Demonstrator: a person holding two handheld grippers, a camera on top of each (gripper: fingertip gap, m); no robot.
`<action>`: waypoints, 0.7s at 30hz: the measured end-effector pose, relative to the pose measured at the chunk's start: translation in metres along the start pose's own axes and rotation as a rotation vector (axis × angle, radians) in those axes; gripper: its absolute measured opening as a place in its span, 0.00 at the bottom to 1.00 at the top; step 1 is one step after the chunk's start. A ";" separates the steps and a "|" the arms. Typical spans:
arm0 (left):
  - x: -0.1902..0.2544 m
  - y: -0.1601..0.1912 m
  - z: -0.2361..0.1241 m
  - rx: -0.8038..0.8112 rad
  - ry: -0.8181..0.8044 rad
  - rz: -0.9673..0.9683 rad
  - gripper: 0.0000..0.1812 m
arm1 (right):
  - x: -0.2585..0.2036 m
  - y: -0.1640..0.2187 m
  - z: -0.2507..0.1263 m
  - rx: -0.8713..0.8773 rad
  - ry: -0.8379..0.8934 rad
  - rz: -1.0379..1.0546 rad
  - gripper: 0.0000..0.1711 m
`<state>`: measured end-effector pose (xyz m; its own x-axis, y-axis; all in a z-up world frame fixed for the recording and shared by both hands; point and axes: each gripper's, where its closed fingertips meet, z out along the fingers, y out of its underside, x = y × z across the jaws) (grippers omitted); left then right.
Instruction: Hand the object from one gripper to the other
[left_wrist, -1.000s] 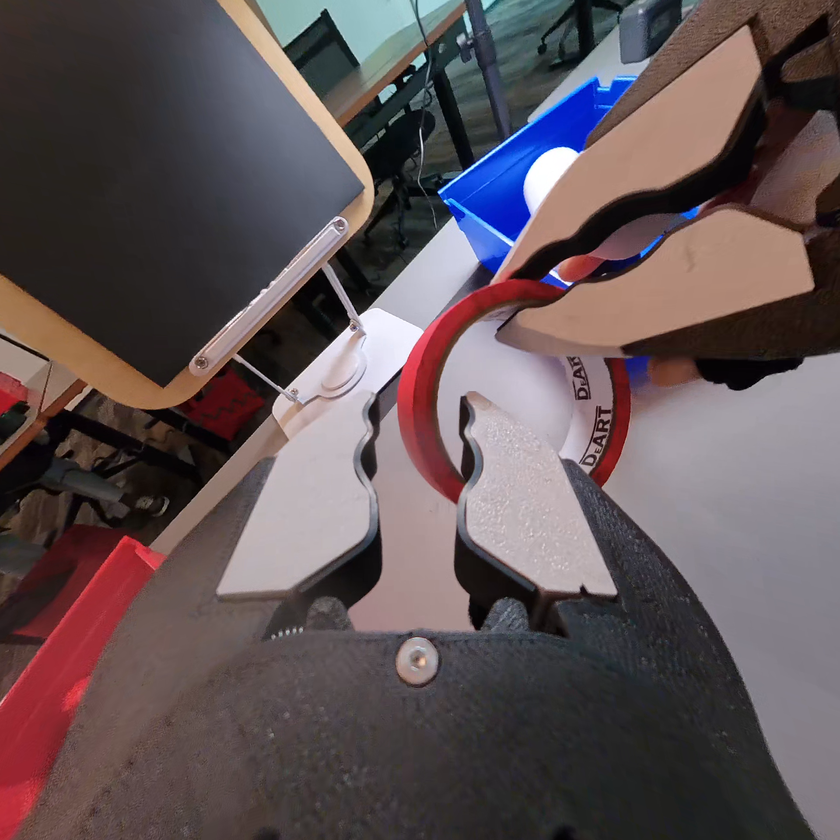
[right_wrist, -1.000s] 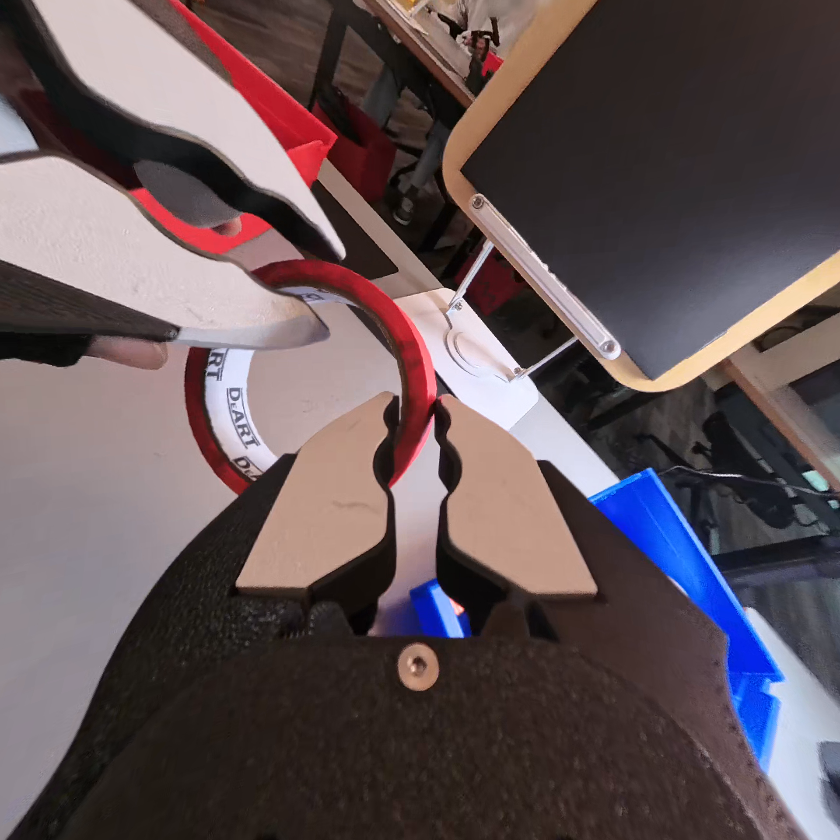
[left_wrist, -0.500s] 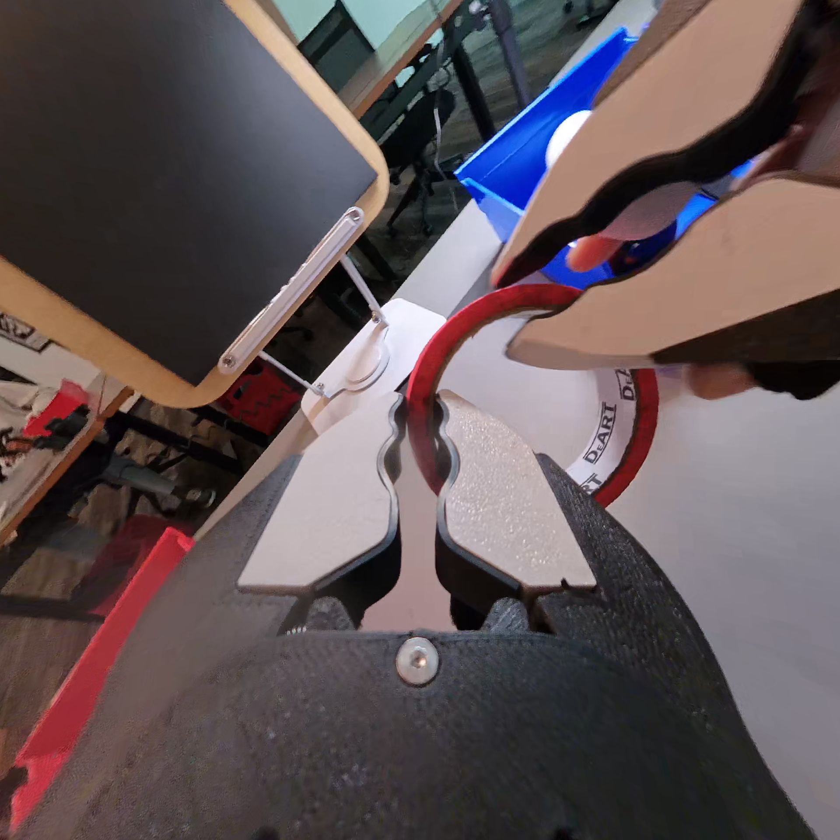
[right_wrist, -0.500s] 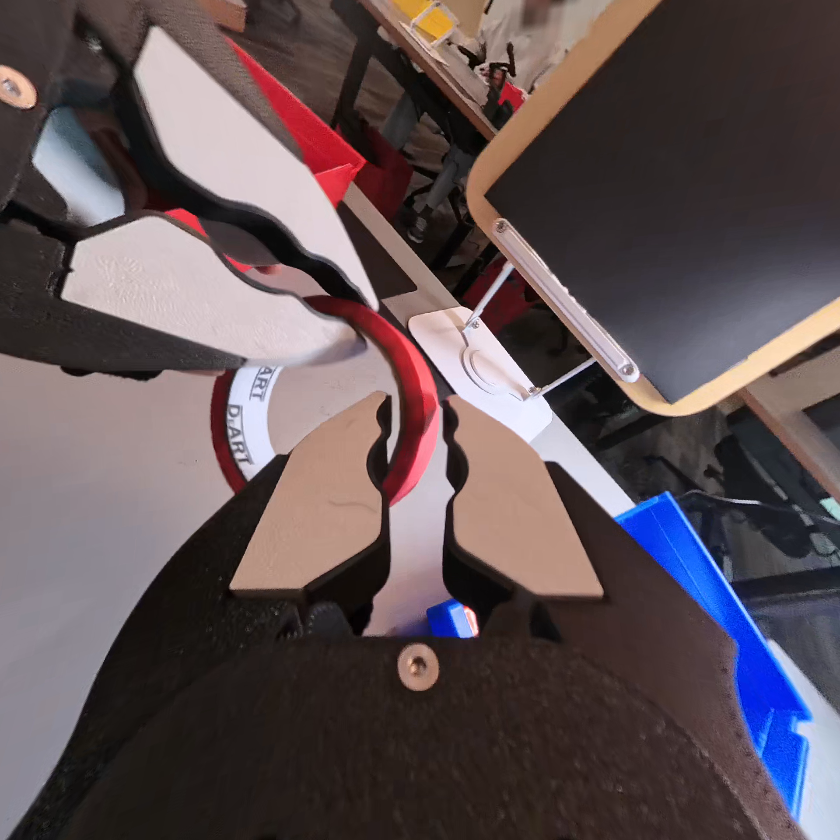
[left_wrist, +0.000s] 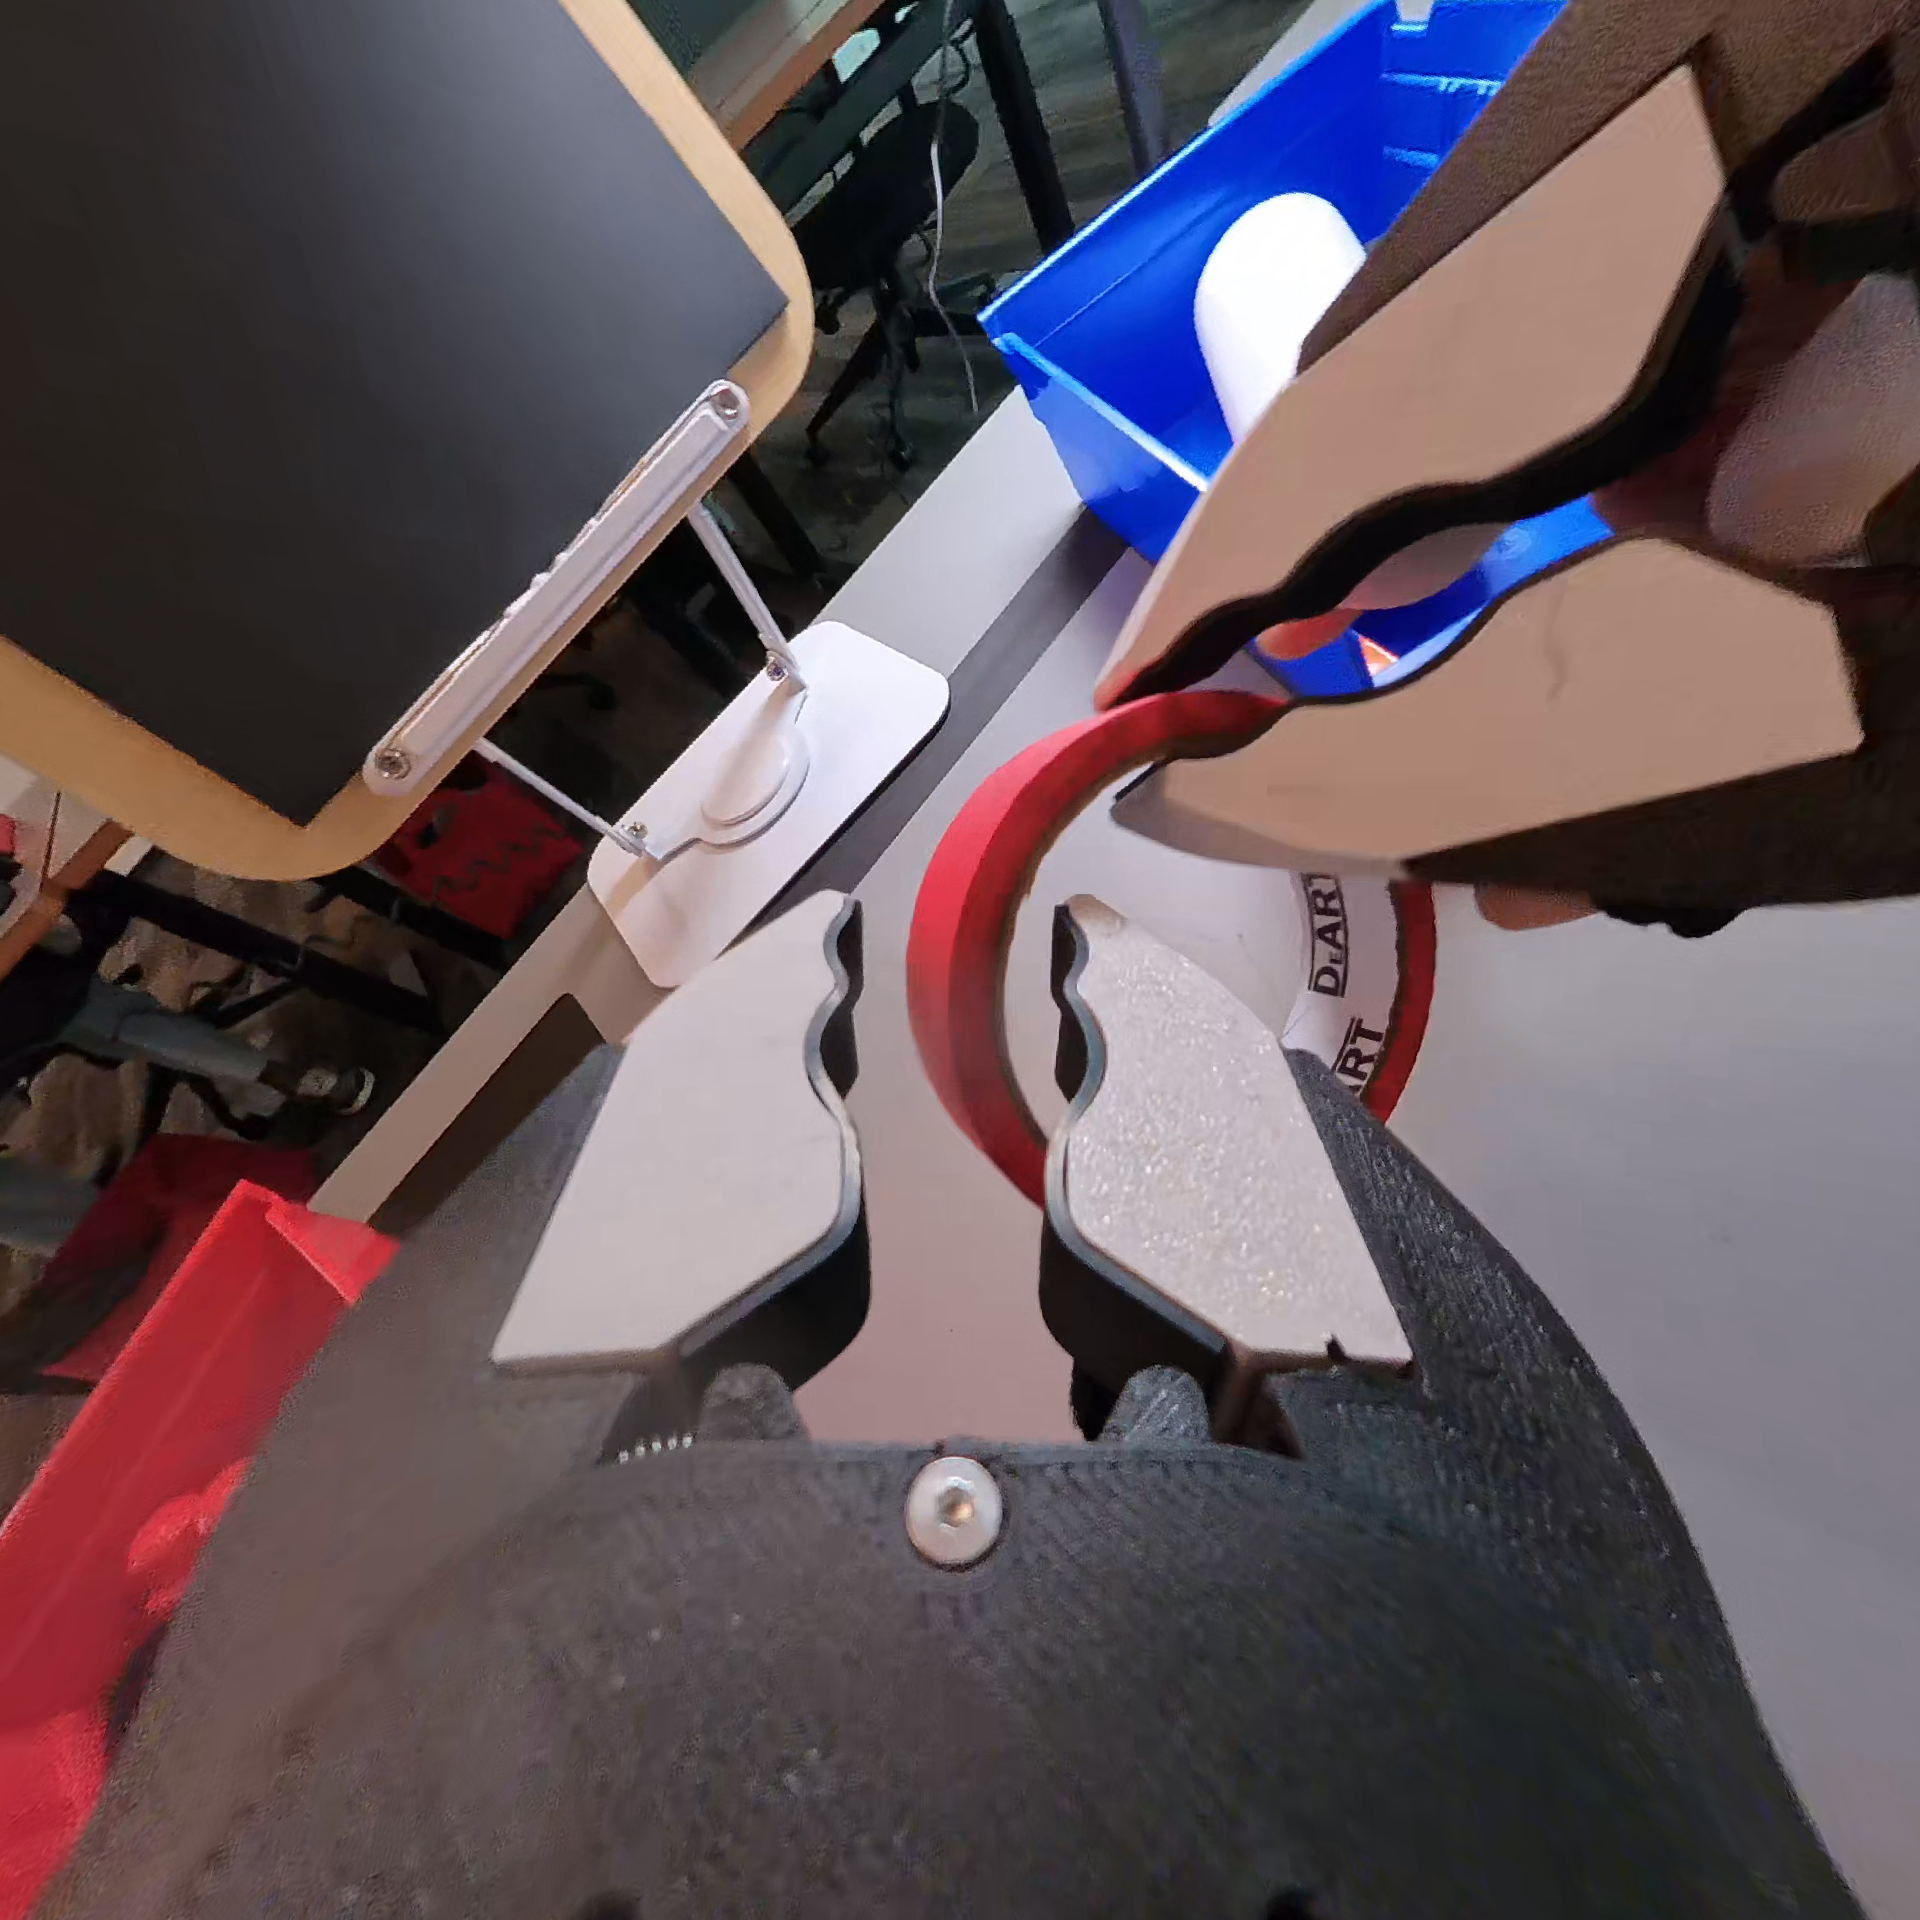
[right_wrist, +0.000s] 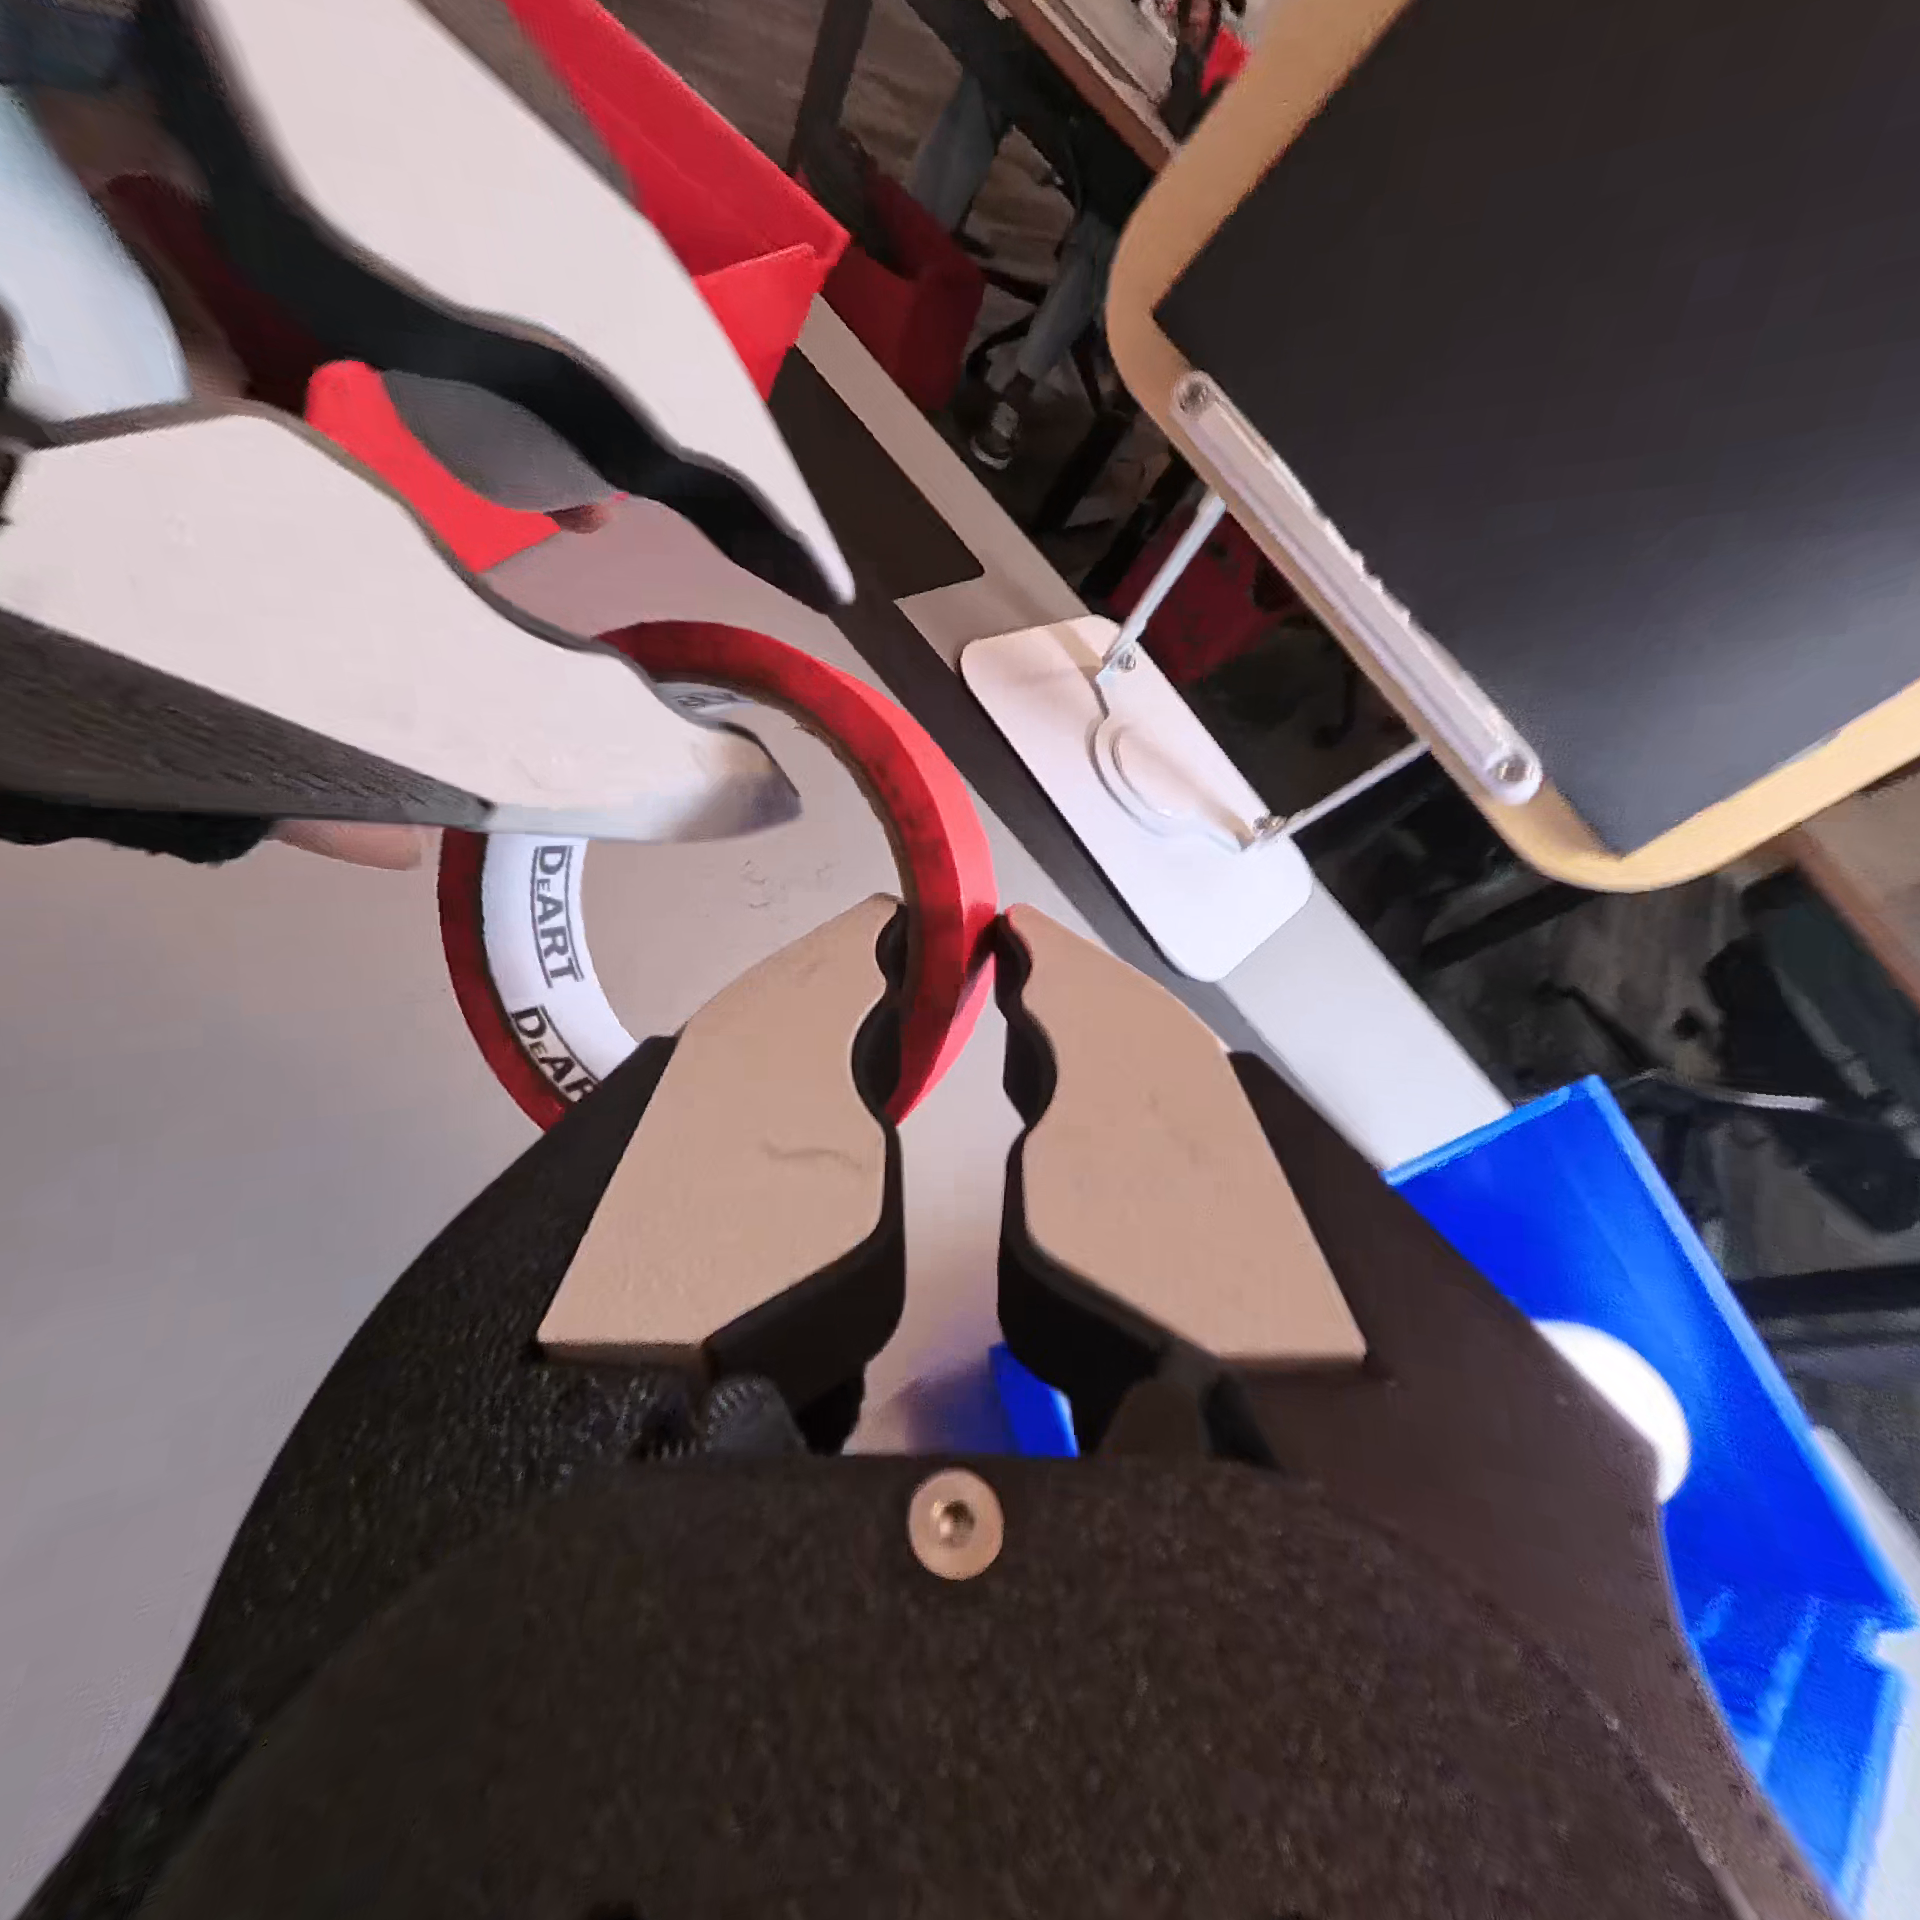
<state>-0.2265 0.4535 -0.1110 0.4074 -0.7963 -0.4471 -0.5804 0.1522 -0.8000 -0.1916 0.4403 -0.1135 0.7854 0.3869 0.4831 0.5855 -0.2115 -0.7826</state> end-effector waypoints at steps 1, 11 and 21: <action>0.003 -0.001 0.000 0.001 0.008 0.016 0.20 | -0.002 -0.002 0.000 0.007 0.011 -0.055 0.08; 0.009 -0.002 -0.002 0.010 0.036 0.074 0.13 | -0.015 -0.013 -0.001 0.093 0.026 -0.262 0.09; -0.036 0.005 -0.008 0.015 -0.150 -0.096 0.08 | -0.011 -0.004 0.007 0.038 -0.085 0.288 0.20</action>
<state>-0.2495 0.4786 -0.0960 0.5615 -0.7118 -0.4220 -0.5238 0.0891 -0.8472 -0.2039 0.4429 -0.1187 0.8974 0.3899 0.2063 0.3324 -0.2901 -0.8974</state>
